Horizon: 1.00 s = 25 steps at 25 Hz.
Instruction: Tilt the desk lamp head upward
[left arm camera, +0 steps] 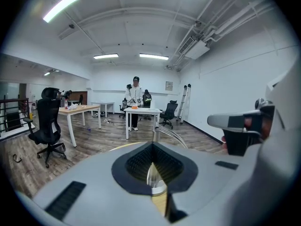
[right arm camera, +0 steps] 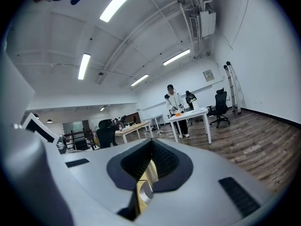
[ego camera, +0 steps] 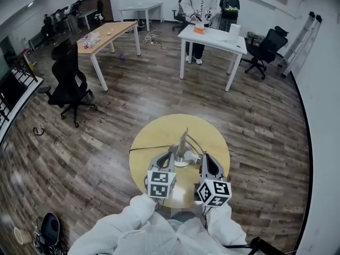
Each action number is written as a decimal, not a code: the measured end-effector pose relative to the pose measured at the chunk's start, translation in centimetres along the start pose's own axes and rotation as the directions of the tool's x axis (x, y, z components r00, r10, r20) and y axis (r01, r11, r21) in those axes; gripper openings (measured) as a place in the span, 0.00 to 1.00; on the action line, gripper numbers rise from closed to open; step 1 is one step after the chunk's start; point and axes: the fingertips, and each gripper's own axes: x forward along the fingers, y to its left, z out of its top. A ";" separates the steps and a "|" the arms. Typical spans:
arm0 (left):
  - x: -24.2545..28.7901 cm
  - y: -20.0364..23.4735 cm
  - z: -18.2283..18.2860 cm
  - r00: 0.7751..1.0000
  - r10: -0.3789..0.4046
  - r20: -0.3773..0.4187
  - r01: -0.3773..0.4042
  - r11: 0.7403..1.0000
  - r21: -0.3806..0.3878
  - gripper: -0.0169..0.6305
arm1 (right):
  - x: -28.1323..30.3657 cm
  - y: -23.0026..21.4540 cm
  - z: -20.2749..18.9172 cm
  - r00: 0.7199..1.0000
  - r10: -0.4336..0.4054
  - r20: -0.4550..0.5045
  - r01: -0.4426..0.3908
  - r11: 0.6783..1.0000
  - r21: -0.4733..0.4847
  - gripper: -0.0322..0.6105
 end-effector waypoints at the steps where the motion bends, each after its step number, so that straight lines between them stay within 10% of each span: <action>1: 0.4 -0.1 0.2 1.000 0.004 0.001 -0.004 1.000 0.001 0.03 | 0.2 -0.6 0.1 1.000 0.000 -0.001 0.000 1.000 0.007 0.07; 20: 7.4 4.6 -5.3 0.979 -0.093 -0.183 0.102 0.994 0.045 0.03 | 3.5 -7.0 -1.6 0.997 -0.054 -0.062 0.056 0.998 0.035 0.07; 25: 10.8 5.1 -9.9 0.947 -0.157 -0.281 0.192 0.976 0.102 0.03 | 2.1 -8.9 -5.9 0.969 0.148 -0.197 -0.154 0.988 -0.018 0.09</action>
